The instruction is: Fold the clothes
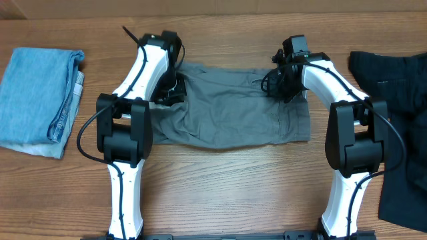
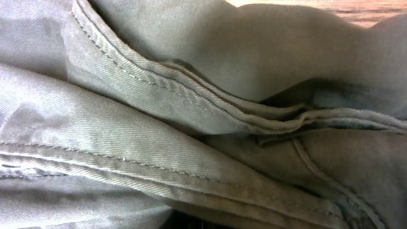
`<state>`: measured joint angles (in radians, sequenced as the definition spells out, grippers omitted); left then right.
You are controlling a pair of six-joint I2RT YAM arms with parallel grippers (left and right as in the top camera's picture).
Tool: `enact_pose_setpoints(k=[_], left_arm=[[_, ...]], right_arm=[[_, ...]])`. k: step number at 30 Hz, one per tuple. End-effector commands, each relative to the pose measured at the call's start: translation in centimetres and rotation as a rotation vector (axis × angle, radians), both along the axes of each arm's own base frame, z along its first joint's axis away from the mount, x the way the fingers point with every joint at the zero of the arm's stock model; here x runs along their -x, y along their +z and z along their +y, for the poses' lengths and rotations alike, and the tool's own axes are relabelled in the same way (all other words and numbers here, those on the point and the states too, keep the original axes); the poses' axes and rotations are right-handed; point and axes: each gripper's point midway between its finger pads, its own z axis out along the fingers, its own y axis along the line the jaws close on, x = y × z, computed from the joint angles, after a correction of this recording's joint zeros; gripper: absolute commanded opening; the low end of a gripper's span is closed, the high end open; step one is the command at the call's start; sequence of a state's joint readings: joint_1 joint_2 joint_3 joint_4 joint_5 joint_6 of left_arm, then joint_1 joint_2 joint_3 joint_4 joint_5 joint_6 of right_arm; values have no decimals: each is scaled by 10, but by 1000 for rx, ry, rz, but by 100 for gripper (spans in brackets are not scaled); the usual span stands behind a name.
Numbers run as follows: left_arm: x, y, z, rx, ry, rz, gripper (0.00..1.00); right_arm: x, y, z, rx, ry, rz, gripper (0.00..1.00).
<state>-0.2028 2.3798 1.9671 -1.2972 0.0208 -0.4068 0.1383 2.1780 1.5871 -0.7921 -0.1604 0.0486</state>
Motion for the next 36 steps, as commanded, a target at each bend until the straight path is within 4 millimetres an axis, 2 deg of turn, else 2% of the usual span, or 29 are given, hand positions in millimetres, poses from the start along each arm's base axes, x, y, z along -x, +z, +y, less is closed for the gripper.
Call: enact_pose_setpoints(k=[1, 3, 4, 6, 8, 10, 11, 12, 14, 15, 16, 17, 18, 22, 24, 26, 31, 34, 36], left_arm=[[-6, -6, 18, -50, -13, -37, 8], [-19, 3, 21, -37, 3, -78, 6], [-32, 19, 23, -34, 11, -120, 4], [-56, 62, 22, -10, 22, -221, 18], [-68, 111, 23, 0, 28, -306, 38], [-70, 147, 25, 25, 40, -351, 86], [-64, 150, 23, 57, 28, -332, 94], [-54, 149, 18, 125, -12, -286, 100], [-42, 144, 19, 185, -26, -225, 100], [-33, 139, 26, 204, 3, -175, 100], [-26, 132, 34, 210, 14, -133, 100], [-17, 126, 39, 219, 1, -88, 100], [-5, 116, 43, 239, -15, -32, 100], [24, 84, 35, 371, -72, 106, 100], [25, 69, 23, 442, -152, 96, 100], [25, 63, 15, 497, -169, 83, 100], [39, 30, 17, 489, -147, 130, 100], [39, 8, 17, 487, -153, 111, 100], [39, 7, 16, 487, -153, 111, 100]], right_arm=[[-3, -1, -7, 31, -16, -22, 4], [-12, 8, -6, 12, -75, -38, 4], [-20, 19, -3, -10, -96, -58, 4], [-32, 40, -1, -18, -94, -92, 8], [-38, 58, 0, -21, -94, -101, 12], [-40, 78, 2, -25, -92, -105, 16], [-40, 86, 2, -24, -92, -103, 18], [-40, 97, 1, -23, -92, -100, 23], [-33, 104, -1, -18, -95, -68, 33], [-23, 102, -2, -20, -96, -26, 45], [-14, 100, 3, -48, -87, 16, 67], [-10, 96, 6, -61, -83, 33, 71], [-7, 92, 7, -60, -79, 49, 72], [-3, 90, 7, -57, -79, 63, 73], [-2, 90, 7, -56, -79, 67, 73], [-1, 90, 7, -55, -77, 73, 73], [2, 89, 6, -50, -78, 85, 73], [2, 89, 6, -49, -78, 84, 73], [2, 89, 6, -49, -78, 84, 73]])
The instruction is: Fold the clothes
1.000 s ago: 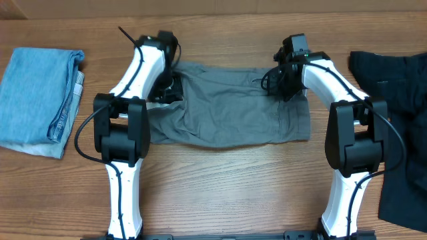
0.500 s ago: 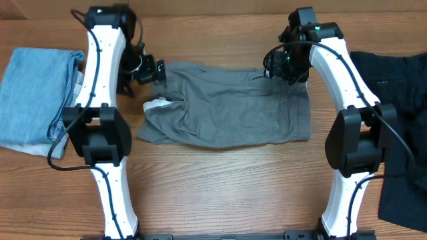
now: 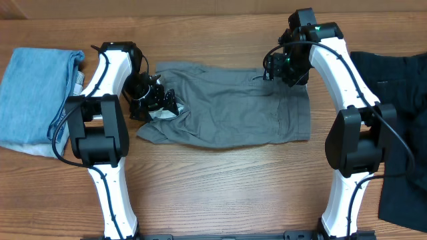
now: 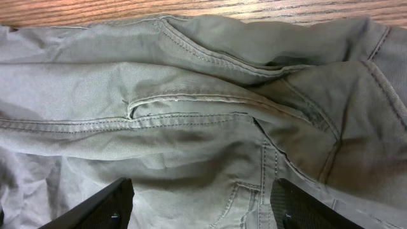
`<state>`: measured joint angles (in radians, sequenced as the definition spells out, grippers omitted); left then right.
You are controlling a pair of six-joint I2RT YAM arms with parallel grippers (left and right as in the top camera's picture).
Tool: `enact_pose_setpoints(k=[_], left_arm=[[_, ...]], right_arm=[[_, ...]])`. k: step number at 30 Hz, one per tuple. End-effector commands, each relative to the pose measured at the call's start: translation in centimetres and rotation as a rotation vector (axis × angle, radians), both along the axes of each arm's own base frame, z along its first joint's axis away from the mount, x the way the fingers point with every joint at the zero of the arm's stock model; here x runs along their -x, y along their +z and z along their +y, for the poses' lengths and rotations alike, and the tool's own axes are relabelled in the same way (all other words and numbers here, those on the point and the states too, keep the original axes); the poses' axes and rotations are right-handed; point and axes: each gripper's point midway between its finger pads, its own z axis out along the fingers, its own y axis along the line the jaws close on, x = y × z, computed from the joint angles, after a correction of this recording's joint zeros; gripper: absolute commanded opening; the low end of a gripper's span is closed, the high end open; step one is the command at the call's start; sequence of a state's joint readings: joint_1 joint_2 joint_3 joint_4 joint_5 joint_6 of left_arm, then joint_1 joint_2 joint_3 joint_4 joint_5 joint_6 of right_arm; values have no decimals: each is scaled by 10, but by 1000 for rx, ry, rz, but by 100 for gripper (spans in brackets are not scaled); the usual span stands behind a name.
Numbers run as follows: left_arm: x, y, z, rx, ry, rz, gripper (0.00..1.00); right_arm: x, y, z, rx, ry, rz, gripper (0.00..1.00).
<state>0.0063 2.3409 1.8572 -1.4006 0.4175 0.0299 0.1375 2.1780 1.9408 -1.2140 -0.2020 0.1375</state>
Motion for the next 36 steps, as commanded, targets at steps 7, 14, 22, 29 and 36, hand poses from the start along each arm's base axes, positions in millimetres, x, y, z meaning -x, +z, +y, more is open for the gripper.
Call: enact_pose_setpoints(k=[7, 14, 22, 29, 36], left_arm=[[-24, 38, -5, 19, -9, -79, 100], [-33, 45, 17, -119, -34, -119, 100], [-12, -5, 28, -198, -55, -54, 100], [-9, -28, 3, -53, -39, -76, 100], [-10, -24, -15, 53, -31, -88, 63]], right_arm=[[0, 3, 0, -2, -1, -8, 73], [2, 3, -1, -1, -1, -1, 74], [1, 3, 0, -2, -1, -6, 74], [1, 3, 0, -2, 3, -6, 74], [4, 2, -1, 1, 6, 8, 70]])
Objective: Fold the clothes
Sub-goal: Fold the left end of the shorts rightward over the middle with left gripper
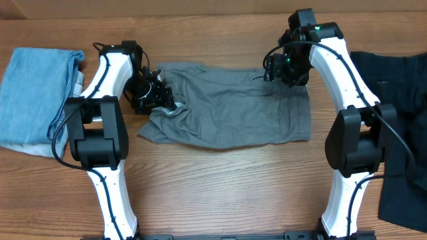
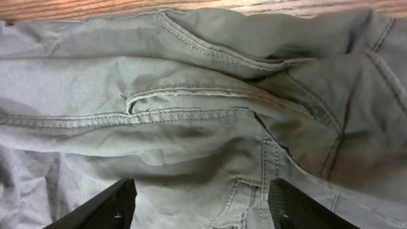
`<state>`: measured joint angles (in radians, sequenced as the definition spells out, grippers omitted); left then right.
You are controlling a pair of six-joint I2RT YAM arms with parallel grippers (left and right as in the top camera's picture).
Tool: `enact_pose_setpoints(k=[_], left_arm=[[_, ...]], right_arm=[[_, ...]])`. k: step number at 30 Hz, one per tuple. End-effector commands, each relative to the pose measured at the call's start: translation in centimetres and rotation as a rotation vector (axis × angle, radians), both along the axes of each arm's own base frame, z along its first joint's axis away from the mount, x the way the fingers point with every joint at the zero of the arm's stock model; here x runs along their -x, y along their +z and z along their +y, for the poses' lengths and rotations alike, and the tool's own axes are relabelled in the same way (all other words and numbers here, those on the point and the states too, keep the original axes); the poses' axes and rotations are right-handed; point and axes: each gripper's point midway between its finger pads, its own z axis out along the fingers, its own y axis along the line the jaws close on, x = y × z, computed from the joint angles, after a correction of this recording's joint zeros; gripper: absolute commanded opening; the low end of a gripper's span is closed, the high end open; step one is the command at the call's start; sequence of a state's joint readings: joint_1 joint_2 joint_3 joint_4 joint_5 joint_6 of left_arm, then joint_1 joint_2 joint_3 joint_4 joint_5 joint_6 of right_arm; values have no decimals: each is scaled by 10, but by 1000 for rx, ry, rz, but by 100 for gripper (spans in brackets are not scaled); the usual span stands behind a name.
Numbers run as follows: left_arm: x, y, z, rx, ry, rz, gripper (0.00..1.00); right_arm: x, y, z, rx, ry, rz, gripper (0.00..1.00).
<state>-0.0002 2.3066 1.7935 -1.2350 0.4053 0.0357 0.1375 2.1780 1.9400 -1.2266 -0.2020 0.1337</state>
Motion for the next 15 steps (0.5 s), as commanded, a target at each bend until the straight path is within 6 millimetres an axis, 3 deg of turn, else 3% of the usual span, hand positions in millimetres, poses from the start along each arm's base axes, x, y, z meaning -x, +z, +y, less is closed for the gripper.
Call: enact_pose_setpoints(k=[1, 2, 4, 5, 7, 10, 15], left_arm=[[11, -15, -15, 63, -22, 50, 62], [11, -15, -15, 64, -31, 46, 59], [11, -15, -14, 65, -37, 43, 27], [11, -15, -14, 64, -37, 43, 4], [10, -14, -11, 61, -30, 42, 4], [7, -5, -2, 41, -20, 47, 4], [-2, 16, 32, -162, 14, 52, 4]], right_arm=[[1, 3, -1, -1, 3, -4, 70], [1, 3, 0, -1, 6, -5, 70], [2, 2, -1, 0, 6, -2, 61], [5, -2, -1, 2, 6, 9, 33], [13, -16, -2, 7, 9, 43, 7], [20, -36, -4, 12, 9, 61, 4], [23, -62, -2, 6, 12, 50, 4]])
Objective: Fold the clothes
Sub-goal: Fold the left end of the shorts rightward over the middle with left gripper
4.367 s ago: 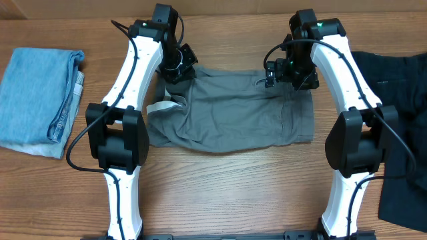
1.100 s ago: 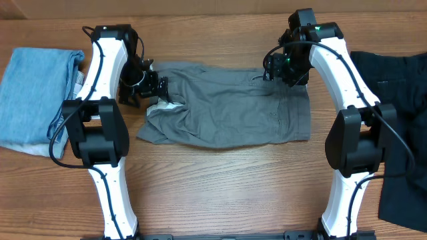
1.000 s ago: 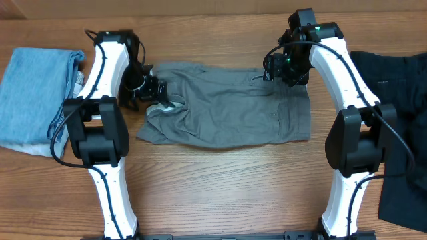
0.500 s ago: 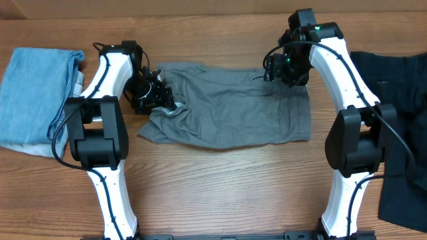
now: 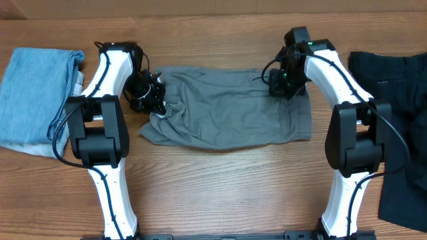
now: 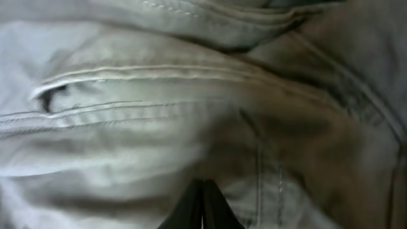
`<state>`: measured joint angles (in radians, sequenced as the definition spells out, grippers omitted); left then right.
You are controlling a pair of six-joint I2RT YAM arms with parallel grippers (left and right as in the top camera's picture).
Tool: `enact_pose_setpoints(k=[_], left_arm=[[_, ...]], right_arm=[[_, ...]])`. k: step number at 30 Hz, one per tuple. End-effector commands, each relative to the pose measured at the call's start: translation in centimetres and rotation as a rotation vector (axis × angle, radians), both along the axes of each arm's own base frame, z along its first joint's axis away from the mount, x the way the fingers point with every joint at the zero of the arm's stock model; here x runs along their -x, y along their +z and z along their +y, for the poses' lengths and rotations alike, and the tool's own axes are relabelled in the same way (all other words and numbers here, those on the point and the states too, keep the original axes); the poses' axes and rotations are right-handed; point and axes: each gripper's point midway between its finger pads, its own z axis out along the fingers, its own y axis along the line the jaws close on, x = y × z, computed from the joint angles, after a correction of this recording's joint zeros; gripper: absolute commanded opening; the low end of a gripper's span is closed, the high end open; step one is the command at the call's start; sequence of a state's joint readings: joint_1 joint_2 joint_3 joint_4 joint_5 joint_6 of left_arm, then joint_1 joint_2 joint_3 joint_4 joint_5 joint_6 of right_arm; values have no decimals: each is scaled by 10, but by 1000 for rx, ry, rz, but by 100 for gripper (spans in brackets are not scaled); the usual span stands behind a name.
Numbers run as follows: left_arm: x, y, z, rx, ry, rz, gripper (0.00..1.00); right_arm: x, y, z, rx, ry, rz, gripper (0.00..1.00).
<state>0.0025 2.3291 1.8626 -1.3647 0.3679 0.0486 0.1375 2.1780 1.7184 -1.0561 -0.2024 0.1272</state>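
Note:
Grey shorts (image 5: 227,110) lie spread across the middle of the wooden table. My left gripper (image 5: 157,101) is at their left edge, shut on a bunched bit of the cloth there. My right gripper (image 5: 283,81) sits low on the upper right part, near the waistband. In the right wrist view the grey shorts (image 6: 127,95) fill the frame, blurred, with seams and a pocket slit showing. There my right gripper (image 6: 203,186) has both dark fingers closed together, tips down in the cloth.
A folded light-blue garment (image 5: 37,90) lies at the table's left end. A dark garment (image 5: 400,113) lies unfolded at the right end, beside the right arm. Bare wood (image 5: 220,180) stretches in front of the shorts.
My right gripper was open a little above the shorts; now it is lower, close on the cloth, and shut. My left gripper has shifted slightly at the left edge.
Both grippers first sat down on the shorts' upper corners. Then the left one was further left with the left edge bunched in it, and the right one was raised and open. That held, and now the right one is down and shut.

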Motion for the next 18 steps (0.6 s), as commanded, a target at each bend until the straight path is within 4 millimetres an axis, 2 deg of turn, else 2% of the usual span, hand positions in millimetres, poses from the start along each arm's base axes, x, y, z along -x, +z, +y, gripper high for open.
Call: enact_pose_setpoints(k=[1, 2, 5, 7, 8, 10, 12, 14, 15, 16, 18], left_arm=[[-17, 13, 32, -172, 30, -35, 4], [-22, 24, 41, -228, 40, -47, 4], [-32, 55, 49, -274, 42, -103, 4], [-36, 77, 57, -331, 70, -146, 4], [-38, 85, 57, -333, 73, -168, 4], [-41, 105, 57, -343, 83, -219, 4], [-39, 120, 61, -384, 100, -247, 4], [-41, 129, 58, -419, 93, -277, 4], [-41, 131, 55, -441, 87, -285, 4], [-41, 132, 49, -468, 75, -291, 4], [-41, 132, 36, -499, 32, -306, 4]], right_arm=[[4, -6, 6, -23, 12, -2, 4], [5, -4, 18, -72, 27, -3, 4], [5, 1, 47, -144, 75, -24, 4], [4, 7, 73, -196, 117, -49, 4], [3, 8, 79, -199, 127, -60, 4], [-6, 24, 96, -213, 144, -104, 17], [-20, 56, 100, -222, 149, -150, 24], [-27, 80, 96, -219, 144, -172, 24], [-29, 89, 89, -193, 133, -180, 24], [-33, 94, 74, -135, 107, -187, 23], [-34, 94, 58, -97, 78, -175, 22]])
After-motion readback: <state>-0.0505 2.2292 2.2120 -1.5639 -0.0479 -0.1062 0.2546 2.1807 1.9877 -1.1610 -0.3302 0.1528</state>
